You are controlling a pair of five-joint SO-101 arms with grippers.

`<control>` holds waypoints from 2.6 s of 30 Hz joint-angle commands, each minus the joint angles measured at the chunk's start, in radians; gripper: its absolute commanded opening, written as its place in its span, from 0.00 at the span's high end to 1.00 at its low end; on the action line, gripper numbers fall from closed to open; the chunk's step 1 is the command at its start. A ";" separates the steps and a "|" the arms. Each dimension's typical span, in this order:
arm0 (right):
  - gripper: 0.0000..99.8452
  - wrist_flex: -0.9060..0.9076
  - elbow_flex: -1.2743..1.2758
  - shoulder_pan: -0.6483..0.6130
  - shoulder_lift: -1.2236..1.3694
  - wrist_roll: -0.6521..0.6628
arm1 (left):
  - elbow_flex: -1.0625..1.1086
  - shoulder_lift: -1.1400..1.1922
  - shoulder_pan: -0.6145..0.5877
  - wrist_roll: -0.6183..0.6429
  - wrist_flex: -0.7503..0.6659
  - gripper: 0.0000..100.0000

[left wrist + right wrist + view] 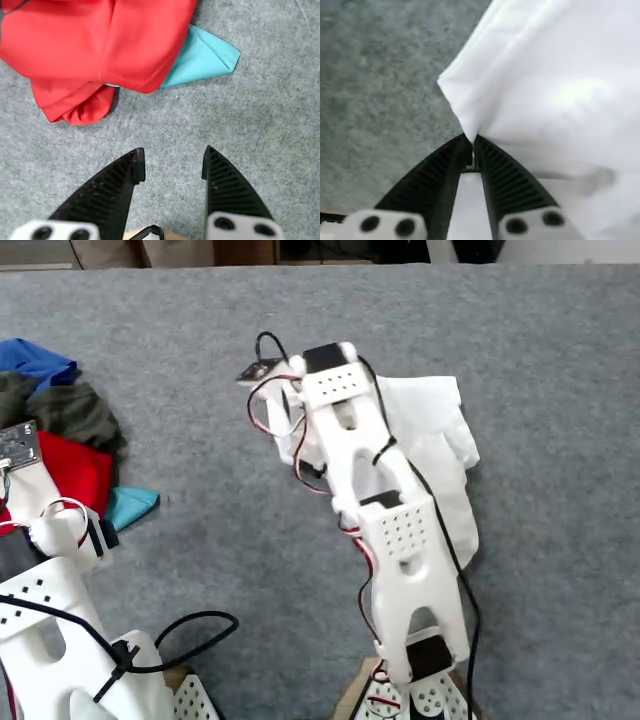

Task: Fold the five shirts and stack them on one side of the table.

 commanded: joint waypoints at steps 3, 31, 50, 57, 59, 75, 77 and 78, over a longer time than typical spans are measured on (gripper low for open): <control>1.00 0.028 0.168 -0.134 -0.219 -0.014 | -0.009 -0.013 -0.008 0.002 -0.011 0.81; 0.75 -0.120 1.009 -0.401 -1.299 0.160 | -0.166 -0.002 0.153 0.238 -0.163 0.80; 0.75 -0.199 0.292 0.351 -0.814 0.218 | -0.167 0.404 0.591 0.347 -0.284 0.75; 0.75 -0.207 0.053 0.377 -0.435 0.003 | -0.175 0.564 0.595 0.572 -0.463 0.75; 0.75 -0.207 -0.030 0.380 -0.335 -0.043 | -0.195 0.608 0.600 0.595 -0.482 0.75; 0.75 -0.311 -0.819 0.430 0.346 -0.146 | -0.519 1.171 0.600 0.736 -0.540 0.75; 0.75 -0.321 -0.872 0.429 0.407 -0.146 | -0.546 1.207 0.598 0.735 -0.537 0.75; 0.75 -0.325 -0.881 0.429 0.426 -0.146 | -0.559 1.213 0.598 0.735 -0.534 0.75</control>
